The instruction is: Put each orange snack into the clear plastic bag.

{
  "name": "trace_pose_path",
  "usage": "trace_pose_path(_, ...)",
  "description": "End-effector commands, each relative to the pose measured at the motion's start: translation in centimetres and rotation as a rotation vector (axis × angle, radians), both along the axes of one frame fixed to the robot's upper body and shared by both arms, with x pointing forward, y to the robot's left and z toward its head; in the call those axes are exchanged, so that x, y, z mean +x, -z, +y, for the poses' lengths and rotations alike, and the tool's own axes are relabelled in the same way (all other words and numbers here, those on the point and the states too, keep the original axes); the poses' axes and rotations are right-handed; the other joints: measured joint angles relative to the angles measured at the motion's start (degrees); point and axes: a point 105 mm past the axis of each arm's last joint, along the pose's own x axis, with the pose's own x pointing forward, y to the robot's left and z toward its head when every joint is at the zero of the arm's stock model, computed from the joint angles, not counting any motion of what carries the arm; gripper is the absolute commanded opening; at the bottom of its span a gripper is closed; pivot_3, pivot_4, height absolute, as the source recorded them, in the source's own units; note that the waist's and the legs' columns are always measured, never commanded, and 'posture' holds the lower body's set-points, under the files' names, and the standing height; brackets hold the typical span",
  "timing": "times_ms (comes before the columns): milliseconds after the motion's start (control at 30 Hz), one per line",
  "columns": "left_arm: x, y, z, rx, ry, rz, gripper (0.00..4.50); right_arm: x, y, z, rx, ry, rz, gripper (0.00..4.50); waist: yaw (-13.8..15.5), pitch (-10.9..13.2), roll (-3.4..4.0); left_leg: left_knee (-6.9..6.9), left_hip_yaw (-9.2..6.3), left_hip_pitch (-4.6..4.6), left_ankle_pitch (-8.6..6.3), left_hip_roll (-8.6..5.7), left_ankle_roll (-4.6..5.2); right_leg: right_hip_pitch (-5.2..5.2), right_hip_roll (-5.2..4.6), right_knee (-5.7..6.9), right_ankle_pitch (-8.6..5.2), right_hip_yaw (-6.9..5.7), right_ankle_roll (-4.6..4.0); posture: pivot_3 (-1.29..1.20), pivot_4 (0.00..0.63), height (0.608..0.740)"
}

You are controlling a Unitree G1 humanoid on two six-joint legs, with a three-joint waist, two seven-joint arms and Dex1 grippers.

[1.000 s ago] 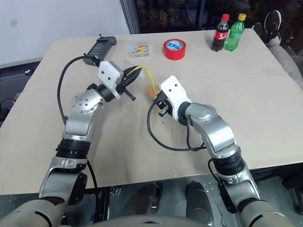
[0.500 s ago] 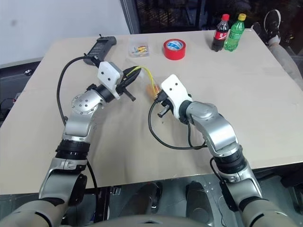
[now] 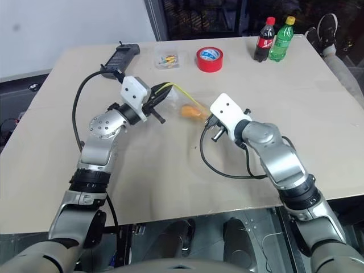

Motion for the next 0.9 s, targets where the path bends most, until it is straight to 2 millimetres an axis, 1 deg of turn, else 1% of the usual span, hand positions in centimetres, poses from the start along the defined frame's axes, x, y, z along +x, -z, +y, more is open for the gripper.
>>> trace_pose_path(33, 1.2, -4.2, -0.8, -0.059, 0.008, -0.084, 0.00, 3.4, -3.8, -5.3, -0.117, 0.170, -0.183, 0.02, 0.6, 0.0, -0.01, 0.10, -0.01, 0.00, 0.00, -0.03, 0.00, 0.06, -0.01, 0.02, 0.00, -0.03, 0.00, 0.00, 0.150, 0.740)
trace_pose_path(100, 2.3, -5.3, -1.3, -0.078, 0.022, -0.078, 0.00, 4.8, -5.2, -7.3, -0.188, 0.207, -0.238, 0.02, 0.9, 0.0, -0.02, 0.21, 0.02, -0.01, 0.00, -0.09, 0.02, 0.13, -0.03, 0.01, 0.01, -0.07, 0.02, 0.00, 0.150, 0.740)
trace_pose_path(200, 3.6, -6.8, -2.1, -0.070, 0.048, -0.084, 0.00, 6.2, -8.1, -10.0, -0.283, 0.249, -0.336, 0.02, 1.0, 0.0, -0.03, 0.21, 0.10, -0.01, -0.01, -0.10, 0.02, 0.15, -0.03, -0.04, 0.00, -0.10, 0.03, 0.00, 0.150, 0.740)
trace_pose_path(267, 3.8, -7.2, -2.4, -0.052, 0.067, -0.094, 0.00, 6.4, -9.4, -10.8, -0.306, 0.249, -0.377, 0.02, 0.8, 0.0, -0.03, 0.14, 0.12, -0.04, 0.00, -0.07, 0.01, 0.09, -0.02, -0.11, 0.00, -0.09, 0.03, 0.00, 0.150, 0.740)
trace_pose_path(367, 3.4, -6.7, -2.7, -0.012, 0.107, -0.118, 0.00, 5.7, -9.8, -10.8, -0.319, 0.192, -0.396, 0.02, 0.0, 0.0, -0.03, -0.07, 0.08, -0.05, 0.00, -0.01, 0.01, 0.04, -0.02, -0.31, -0.01, -0.03, 0.02, 0.00, 0.150, 0.740)
trace_pose_path(400, 2.8, -5.8, -2.7, 0.022, 0.122, -0.133, 0.00, 4.9, -9.0, -10.5, -0.335, 0.151, -0.387, 0.02, -0.3, 0.0, -0.03, -0.11, 0.09, -0.07, 0.00, 0.00, 0.01, 0.02, -0.03, -0.39, -0.01, -0.02, 0.03, 0.00, 0.150, 0.740)
trace_pose_path(500, 0.4, -2.3, -2.7, 0.108, 0.162, -0.144, 0.00, 1.8, -5.6, -9.1, -0.356, 0.033, -0.331, 0.02, -0.5, -0.1, -0.03, -0.26, 0.06, -0.14, -0.02, 0.05, 0.05, -0.06, -0.02, -0.63, -0.01, -0.03, 0.02, 0.00, 0.150, 0.740)
trace_pose_path(600, -2.0, 1.8, -2.7, 0.177, 0.187, -0.091, 0.00, -0.7, -2.1, -7.9, -0.386, -0.032, -0.277, 0.02, -0.7, 0.0, -0.02, -0.25, 0.14, -0.15, -0.07, 0.05, 0.12, -0.17, -0.03, -0.62, -0.01, -0.01, 0.01, 0.00, 0.150, 0.740)
trace_pose_path(667, -3.6, 4.7, -2.5, 0.251, 0.196, -0.055, 0.00, -2.2, 0.3, -7.2, -0.408, -0.071, -0.234, 0.02, -0.3, 0.0, -0.01, -0.20, 0.13, -0.24, -0.08, 0.02, 0.13, -0.29, -0.09, -0.51, 0.00, -0.01, 0.01, 0.00, 0.150, 0.740)
trace_pose_path(733, -5.0, 6.9, -2.1, 0.287, 0.208, -0.003, 0.77, -3.4, 2.0, -6.8, -0.412, -0.096, -0.193, 0.00, 0.1, 0.0, 0.00, -0.04, 0.16, -0.17, -0.08, -0.03, 0.13, -0.25, -0.11, -0.15, 0.01, 0.01, 0.01, 0.00, 0.150, 0.740)
trace_pose_path(767, -5.6, 7.8, -1.8, 0.288, 0.227, 0.042, 0.79, -3.7, 2.5, -6.9, -0.412, -0.091, -0.190, 0.30, 0.3, 0.0, 0.00, -0.03, 0.16, -0.11, -0.09, -0.04, 0.14, -0.19, -0.12, -0.11, 0.01, 0.00, 0.01, 0.00, 0.150, 0.740)
trace_pose_path(833, -6.6, 8.3, -1.1, 0.260, 0.241, 0.110, 1.68, -4.5, 3.3, -7.4, -0.395, -0.089, -0.158, 0.98, 0.7, 0.0, 0.02, -0.01, 0.14, 0.24, -0.22, -0.02, 0.36, 0.14, -0.10, -0.02, 0.00, -0.02, 0.02, 0.00, 0.150, 0.740)
trace_pose_path(900, -7.3, 8.2, 0.0, 0.221, 0.239, 0.168, 2.59, -5.2, 3.4, -8.2, -0.328, -0.062, -0.112, 1.92, 1.3, 0.0, 0.04, -0.02, 0.13, 0.67, -0.23, 0.00, 0.36, 0.60, -0.09, -0.04, -0.02, -0.03, 0.03, 0.00, 0.150, 0.740)
